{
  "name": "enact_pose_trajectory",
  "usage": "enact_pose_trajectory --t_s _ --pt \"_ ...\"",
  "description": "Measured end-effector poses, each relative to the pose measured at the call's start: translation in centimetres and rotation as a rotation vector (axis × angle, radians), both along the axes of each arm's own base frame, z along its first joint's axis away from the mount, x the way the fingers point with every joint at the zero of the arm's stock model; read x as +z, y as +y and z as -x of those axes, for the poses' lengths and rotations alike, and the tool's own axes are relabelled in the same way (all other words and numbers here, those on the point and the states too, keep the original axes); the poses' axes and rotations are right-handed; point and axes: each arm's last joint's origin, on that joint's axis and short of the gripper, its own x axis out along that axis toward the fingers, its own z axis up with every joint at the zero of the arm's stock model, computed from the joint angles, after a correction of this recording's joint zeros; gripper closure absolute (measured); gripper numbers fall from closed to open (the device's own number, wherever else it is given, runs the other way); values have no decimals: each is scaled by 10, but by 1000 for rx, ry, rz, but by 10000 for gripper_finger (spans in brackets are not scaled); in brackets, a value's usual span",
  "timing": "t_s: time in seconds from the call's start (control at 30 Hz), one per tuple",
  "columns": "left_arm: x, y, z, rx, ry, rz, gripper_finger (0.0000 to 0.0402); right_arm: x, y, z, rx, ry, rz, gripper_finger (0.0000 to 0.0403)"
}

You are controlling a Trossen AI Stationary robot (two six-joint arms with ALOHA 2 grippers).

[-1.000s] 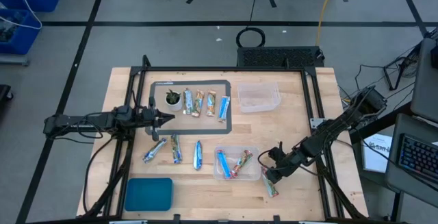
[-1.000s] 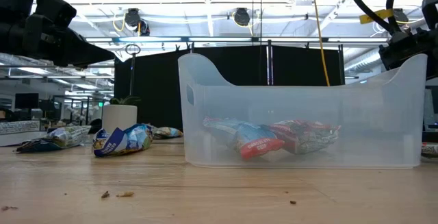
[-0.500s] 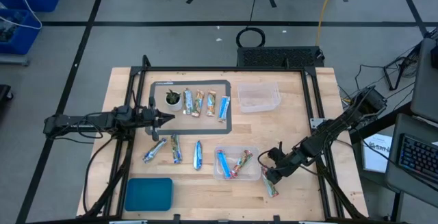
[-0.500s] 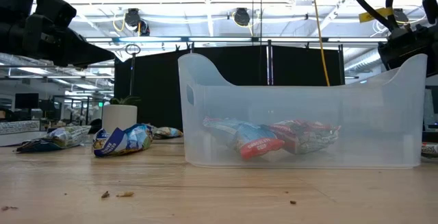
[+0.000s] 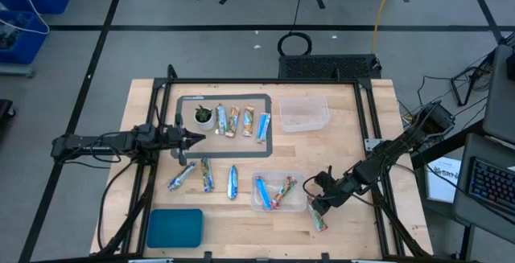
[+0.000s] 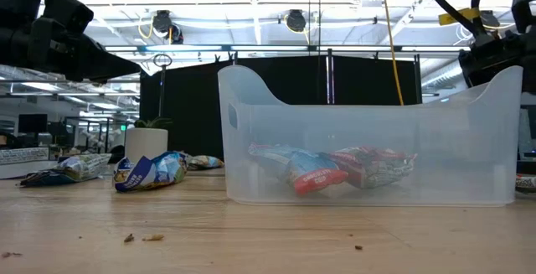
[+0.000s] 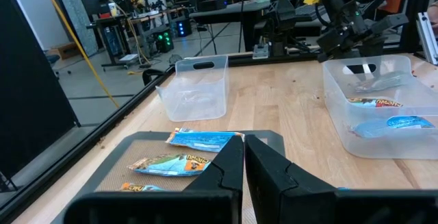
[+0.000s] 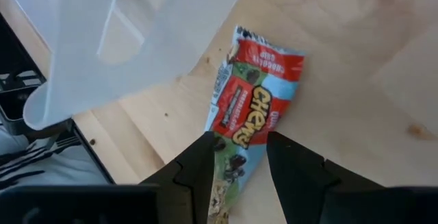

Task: Pick and place Granola Bars by type
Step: Put the red granola bar into the bottom transparent bin

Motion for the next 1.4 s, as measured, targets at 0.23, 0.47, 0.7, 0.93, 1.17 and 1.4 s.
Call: enact_pose_trajectory --t_s 0.23,0.47,0.7,0.93,1.17,1.4 --pt "0 0 0 0 0 0 378 -1 0 0 2 -1 9 277" --pt "0 0 0 0 0 0 378 -14 5 -7 27 -1 7 277" --pt "0 0 0 0 0 0 378 -15 7 -9 45 -20 4 277" --pt "0 0 0 0 0 0 378 -15 7 -9 53 -26 18 280" --pt "0 0 0 0 0 0 378 -16 6 -8 69 -24 33 330" --pt "0 0 0 0 1 0 378 -17 6 -8 106 -33 59 396"
